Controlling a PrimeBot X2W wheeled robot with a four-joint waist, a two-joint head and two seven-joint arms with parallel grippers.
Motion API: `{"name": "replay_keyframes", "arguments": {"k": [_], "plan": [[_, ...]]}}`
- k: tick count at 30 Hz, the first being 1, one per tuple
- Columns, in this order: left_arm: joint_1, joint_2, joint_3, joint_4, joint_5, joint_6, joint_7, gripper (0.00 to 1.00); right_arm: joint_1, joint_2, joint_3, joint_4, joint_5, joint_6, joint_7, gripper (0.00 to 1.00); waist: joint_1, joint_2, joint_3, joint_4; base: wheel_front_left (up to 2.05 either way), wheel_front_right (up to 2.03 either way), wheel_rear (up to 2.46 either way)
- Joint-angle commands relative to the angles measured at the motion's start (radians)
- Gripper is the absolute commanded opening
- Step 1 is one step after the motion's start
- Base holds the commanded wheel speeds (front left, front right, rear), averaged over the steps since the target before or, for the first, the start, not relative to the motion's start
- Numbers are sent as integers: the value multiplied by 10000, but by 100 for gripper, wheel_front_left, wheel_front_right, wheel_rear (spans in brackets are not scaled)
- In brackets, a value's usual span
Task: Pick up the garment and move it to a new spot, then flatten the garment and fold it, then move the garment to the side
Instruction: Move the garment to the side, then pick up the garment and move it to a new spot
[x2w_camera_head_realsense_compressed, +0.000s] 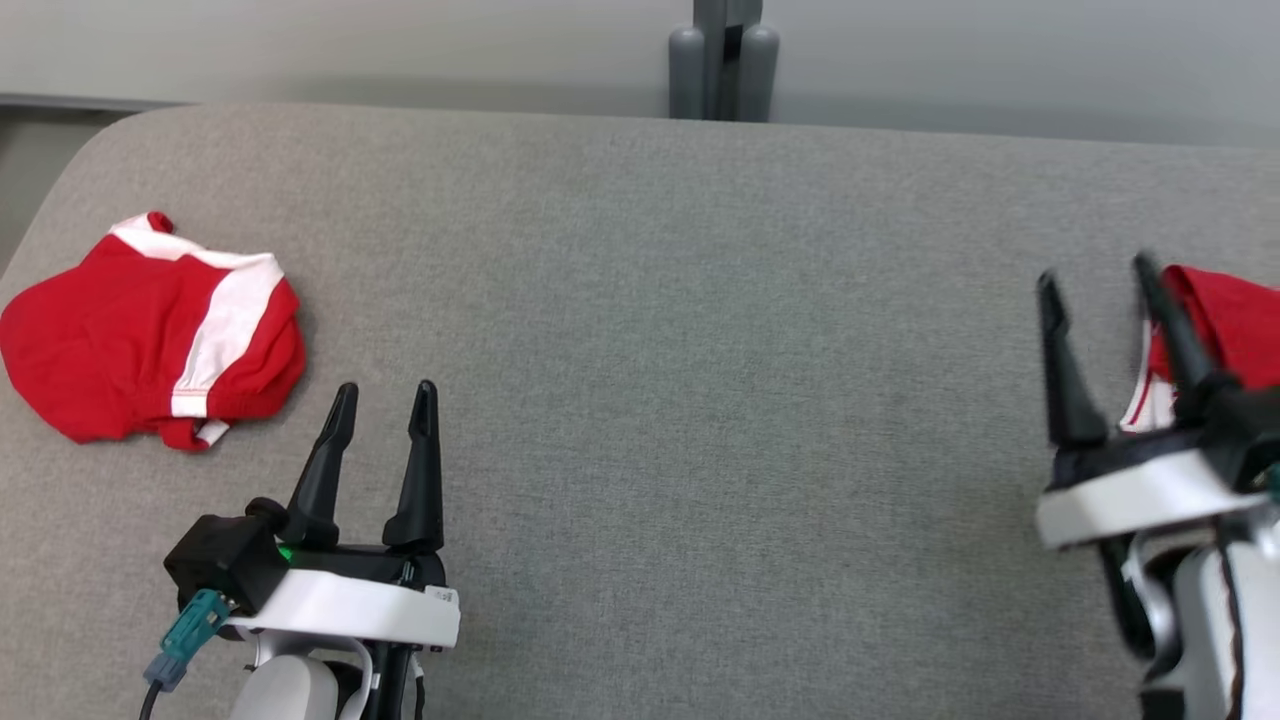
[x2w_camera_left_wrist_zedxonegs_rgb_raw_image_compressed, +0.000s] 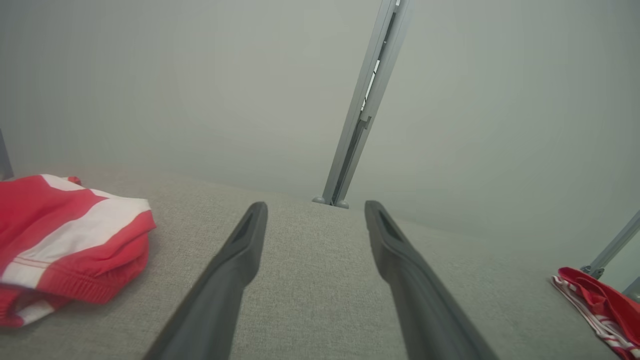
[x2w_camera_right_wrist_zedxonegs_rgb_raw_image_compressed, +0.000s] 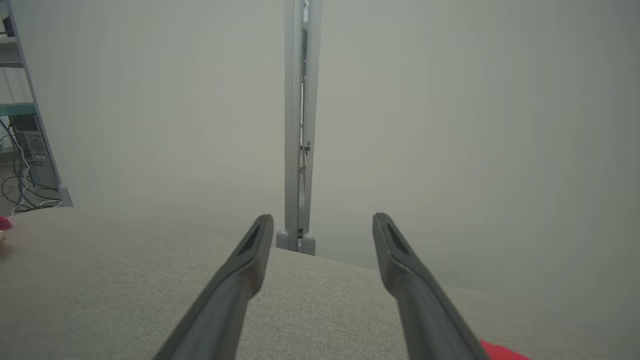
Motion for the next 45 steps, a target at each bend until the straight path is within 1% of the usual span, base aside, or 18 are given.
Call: {"name": "replay_keyframes", "arguments": {"k": [1,6,11,14,18,29,35,41,42,45], "plan": [[59,40,58,-45,40,50,-19,100,135,-23,5,51,29,-7,-80,100,0,-1,-131,-113,0,0,0],[298,41,167,-23,99,28,-19,100,959,407,53,395,32,-5,-519,100,0,-1,-432,-343,0,0,0],[542,40,159,246,140,-45,-19,100,1562,553,44,687,-62,-5,-733,100,0,-1,-701,-440,0,0,0],[654,45,214,391,-147,-15,-19,100,1780,584,48,791,-133,-5,-771,100,0,-1,-785,-454,0,0,0],[668,43,188,464,-64,-78,-19,100,1829,577,89,948,-20,-5,-803,100,0,-1,-807,-448,0,0,0],[609,42,148,471,-37,-110,-19,100,1804,580,8,821,37,-5,-810,100,0,-1,-823,-329,0,0,0],[542,42,95,474,-139,-64,-19,100,1859,581,36,795,-86,-5,-810,100,0,-1,-870,319,0,0,0],[679,43,121,407,-177,-19,-19,100,1935,577,144,831,-171,-5,-809,100,0,-1,-964,1334,0,0,0],[679,43,121,407,-177,-19,-19,100,1935,577,144,831,-171,-5,-809,100,0,-1,-964,1334,0,0,0],[796,40,190,377,-151,2,-19,100,1933,577,313,877,-156,-5,-809,100,0,-1,-1045,1858,0,0,0]]}}
